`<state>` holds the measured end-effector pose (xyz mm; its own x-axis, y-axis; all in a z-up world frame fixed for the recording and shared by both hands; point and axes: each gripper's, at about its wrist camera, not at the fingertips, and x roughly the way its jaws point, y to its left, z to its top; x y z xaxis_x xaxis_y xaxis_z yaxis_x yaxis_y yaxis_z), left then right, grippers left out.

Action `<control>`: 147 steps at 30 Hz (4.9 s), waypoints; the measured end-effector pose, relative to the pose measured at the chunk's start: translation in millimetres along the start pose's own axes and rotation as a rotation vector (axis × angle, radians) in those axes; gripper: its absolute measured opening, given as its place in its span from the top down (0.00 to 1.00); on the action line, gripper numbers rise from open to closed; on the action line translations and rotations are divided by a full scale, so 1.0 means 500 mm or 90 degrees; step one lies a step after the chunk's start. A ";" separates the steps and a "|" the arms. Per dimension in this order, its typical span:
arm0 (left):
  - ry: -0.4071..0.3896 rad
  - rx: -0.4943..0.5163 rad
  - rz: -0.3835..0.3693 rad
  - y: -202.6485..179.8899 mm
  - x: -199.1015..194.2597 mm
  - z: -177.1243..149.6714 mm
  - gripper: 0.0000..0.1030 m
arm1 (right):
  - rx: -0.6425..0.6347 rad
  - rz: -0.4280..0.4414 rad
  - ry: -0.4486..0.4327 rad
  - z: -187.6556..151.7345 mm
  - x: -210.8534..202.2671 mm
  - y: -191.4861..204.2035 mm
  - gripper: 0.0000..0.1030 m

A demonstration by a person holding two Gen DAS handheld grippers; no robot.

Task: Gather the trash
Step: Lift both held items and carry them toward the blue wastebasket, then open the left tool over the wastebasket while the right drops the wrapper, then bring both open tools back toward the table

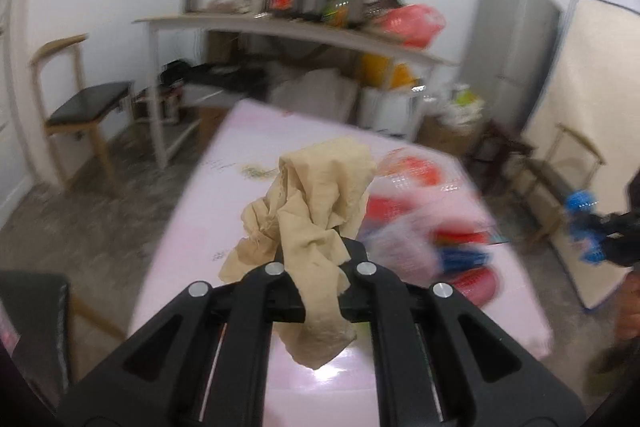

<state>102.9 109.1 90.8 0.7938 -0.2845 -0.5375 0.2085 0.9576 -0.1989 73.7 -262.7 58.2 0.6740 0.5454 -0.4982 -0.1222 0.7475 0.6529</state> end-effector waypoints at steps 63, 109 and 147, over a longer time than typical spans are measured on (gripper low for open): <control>0.502 0.215 -0.466 -1.043 0.507 -0.162 0.45 | 0.469 -0.371 -0.219 -0.203 -0.384 -0.785 0.49; 0.119 0.019 -0.161 -0.144 0.095 -0.149 0.08 | -0.155 -0.407 -0.102 -0.110 0.011 0.038 0.06; 0.118 -0.048 -0.258 -0.031 0.301 -0.051 0.28 | -0.147 -0.176 0.033 -0.035 0.231 0.093 0.15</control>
<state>204.6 50.0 -8.1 0.5387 -0.6460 -0.5408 0.4343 0.7630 -0.4788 133.2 -158.4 20.9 0.6679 0.3245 -0.6698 -0.1057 0.9322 0.3462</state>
